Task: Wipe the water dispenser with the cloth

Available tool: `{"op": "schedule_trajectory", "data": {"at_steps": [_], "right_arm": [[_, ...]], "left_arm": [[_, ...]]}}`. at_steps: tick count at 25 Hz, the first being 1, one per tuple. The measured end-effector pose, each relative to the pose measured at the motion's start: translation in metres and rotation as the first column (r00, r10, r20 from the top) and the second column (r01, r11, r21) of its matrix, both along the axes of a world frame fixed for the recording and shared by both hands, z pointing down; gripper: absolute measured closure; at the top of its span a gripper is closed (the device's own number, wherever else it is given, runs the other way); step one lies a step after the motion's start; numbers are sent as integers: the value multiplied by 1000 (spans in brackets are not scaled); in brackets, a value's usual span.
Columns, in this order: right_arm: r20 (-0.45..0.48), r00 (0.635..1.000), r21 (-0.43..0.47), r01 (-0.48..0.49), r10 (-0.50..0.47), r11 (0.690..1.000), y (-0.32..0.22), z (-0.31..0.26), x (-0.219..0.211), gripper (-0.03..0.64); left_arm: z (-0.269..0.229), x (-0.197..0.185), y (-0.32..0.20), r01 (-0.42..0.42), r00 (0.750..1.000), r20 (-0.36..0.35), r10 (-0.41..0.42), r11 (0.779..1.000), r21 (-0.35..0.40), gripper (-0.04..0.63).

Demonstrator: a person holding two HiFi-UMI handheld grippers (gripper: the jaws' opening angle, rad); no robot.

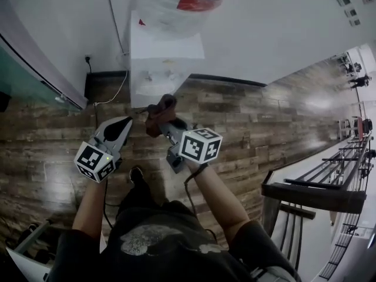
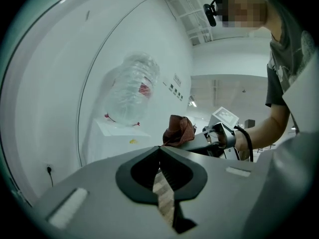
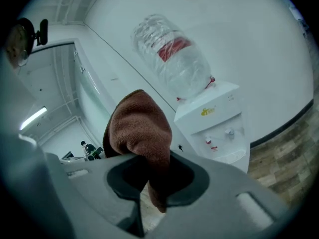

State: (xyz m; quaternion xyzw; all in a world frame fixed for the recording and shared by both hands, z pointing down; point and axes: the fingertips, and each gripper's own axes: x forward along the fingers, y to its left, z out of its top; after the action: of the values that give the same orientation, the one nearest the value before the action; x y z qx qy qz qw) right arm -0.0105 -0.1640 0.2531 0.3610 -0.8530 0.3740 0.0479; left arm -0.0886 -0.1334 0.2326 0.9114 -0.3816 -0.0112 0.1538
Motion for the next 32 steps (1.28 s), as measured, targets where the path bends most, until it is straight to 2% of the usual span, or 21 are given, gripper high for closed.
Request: {"op": "schedule_trajectory", "data": {"at_steps": [7, 10, 17, 21, 27, 32], "right_arm": [[41, 999, 35, 4, -5, 999, 65, -11, 36, 555], [54, 999, 40, 7, -9, 999, 107, -11, 63, 555], [30, 999, 54, -14, 12, 998, 189, -1, 117, 555], [0, 999, 67, -43, 43, 997, 233, -4, 133, 555], [-47, 993, 100, -107, 112, 989, 297, -13, 143, 555], [-10, 984, 142, -175, 178, 974, 350, -15, 122, 555]], "left_arm": [[-11, 29, 64, 55, 998, 28, -55, 998, 6, 578], [-11, 45, 101, 103, 995, 2, -103, 995, -2, 578], [-15, 82, 182, 120, 993, 7, -120, 993, 1, 578], [-19, 92, 218, 103, 995, 16, -103, 995, -12, 578], [-22, 83, 269, 61, 998, 5, -61, 998, -16, 578], [-7, 68, 319, -19, 1000, 3, 19, 999, -34, 578]]}}
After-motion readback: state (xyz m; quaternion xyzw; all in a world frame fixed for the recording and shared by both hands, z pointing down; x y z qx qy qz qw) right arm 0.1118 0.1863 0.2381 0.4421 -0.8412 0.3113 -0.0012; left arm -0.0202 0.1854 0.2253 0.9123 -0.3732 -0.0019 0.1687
